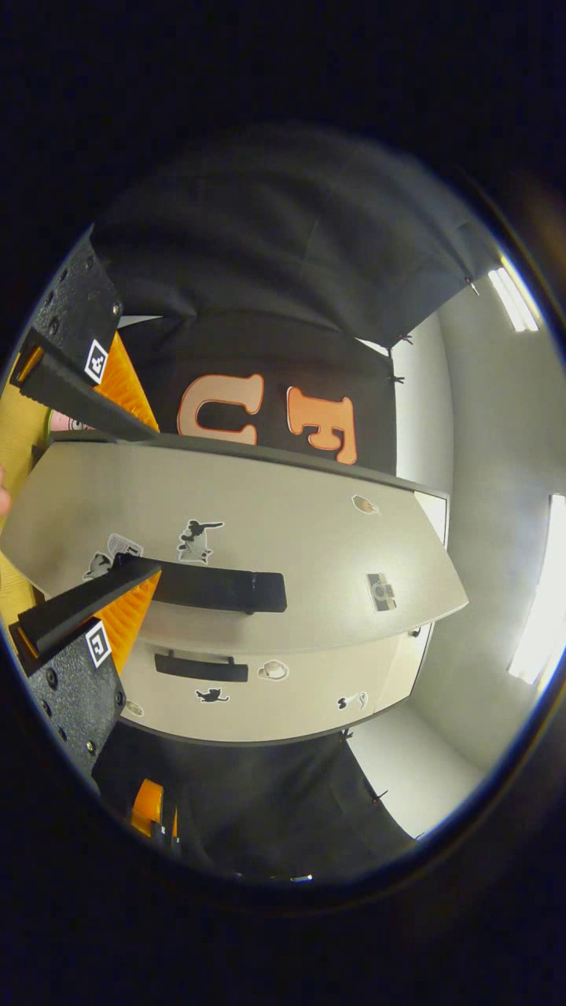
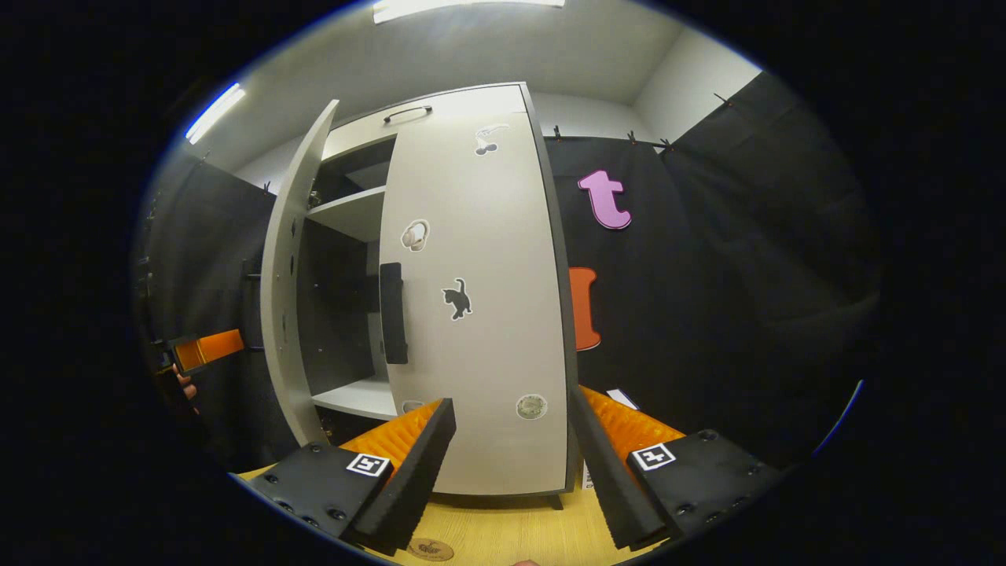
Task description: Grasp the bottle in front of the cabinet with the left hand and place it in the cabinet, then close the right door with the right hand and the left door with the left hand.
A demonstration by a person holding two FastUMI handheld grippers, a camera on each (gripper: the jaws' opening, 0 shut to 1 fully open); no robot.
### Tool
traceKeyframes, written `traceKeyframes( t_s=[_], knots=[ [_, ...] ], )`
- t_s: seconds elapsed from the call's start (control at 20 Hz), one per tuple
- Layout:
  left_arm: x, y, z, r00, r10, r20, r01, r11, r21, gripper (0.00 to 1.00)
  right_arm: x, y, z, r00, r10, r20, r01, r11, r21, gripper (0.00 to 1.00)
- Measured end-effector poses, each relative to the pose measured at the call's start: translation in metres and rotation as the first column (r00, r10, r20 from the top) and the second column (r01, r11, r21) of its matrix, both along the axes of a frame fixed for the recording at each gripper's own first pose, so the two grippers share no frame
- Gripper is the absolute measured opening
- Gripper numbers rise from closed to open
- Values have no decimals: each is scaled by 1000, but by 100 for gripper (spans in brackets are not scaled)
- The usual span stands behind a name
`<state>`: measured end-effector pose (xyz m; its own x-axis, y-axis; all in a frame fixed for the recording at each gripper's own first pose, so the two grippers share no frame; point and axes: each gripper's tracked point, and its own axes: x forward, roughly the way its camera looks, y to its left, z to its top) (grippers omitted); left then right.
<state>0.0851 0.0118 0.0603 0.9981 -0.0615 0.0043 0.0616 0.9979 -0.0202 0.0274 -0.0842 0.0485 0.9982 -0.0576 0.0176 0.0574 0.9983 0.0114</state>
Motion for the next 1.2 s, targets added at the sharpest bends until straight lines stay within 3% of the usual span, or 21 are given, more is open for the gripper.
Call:
traceKeyframes(
  t_s=[0.6, 1.2],
  knots=[
    [43, -51, -24, 993, -111, -39, 109, 993, -49, 94, -13, -25, -1, 997, -71, -6, 72, 997, 20, 96],
    [83, -78, -38, 991, -129, -41, 126, 990, -58, 94, -9, -50, 2, 992, -123, 11, 123, 992, -4, 96]
  ],
)
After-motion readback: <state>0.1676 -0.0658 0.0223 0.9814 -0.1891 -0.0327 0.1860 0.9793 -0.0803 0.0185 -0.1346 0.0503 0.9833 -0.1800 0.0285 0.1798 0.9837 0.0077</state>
